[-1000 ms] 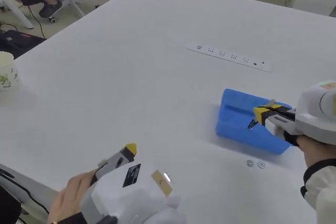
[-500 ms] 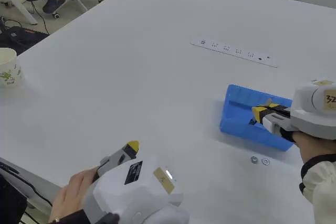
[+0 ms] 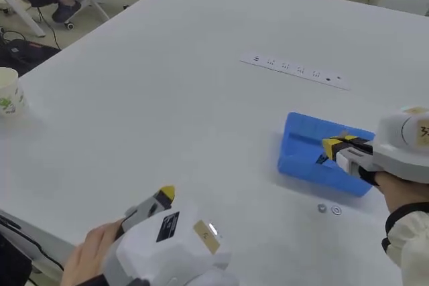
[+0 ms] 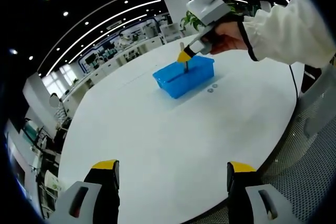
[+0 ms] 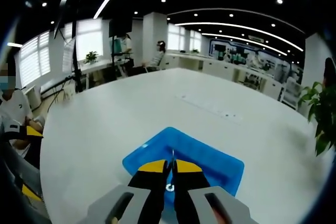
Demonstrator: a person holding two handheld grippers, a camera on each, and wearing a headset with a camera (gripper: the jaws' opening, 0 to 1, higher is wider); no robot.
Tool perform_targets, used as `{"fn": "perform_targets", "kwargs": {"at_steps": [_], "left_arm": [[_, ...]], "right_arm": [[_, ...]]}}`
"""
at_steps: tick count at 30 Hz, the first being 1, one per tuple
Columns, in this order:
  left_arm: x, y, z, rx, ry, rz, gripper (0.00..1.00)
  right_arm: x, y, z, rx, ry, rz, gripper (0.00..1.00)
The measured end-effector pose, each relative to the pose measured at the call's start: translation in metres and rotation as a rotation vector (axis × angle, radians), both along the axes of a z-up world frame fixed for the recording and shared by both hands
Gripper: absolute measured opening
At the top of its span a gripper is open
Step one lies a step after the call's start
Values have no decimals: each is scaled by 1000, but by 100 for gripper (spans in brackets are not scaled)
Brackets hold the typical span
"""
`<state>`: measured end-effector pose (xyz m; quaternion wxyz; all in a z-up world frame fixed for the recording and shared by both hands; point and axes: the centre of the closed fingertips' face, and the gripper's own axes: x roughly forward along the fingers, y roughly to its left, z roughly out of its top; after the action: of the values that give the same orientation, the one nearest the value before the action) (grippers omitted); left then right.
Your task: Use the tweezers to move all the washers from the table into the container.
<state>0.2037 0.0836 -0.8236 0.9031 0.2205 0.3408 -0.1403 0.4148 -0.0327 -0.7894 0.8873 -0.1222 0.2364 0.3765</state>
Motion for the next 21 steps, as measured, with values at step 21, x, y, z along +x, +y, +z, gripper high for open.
{"fn": "perform_targets", "kwargs": {"at_steps": [21], "left_arm": [[0,0,1,1,-8,-5,86]], "right_arm": [[-38,-18,32,71,-26,-9,1]]}}
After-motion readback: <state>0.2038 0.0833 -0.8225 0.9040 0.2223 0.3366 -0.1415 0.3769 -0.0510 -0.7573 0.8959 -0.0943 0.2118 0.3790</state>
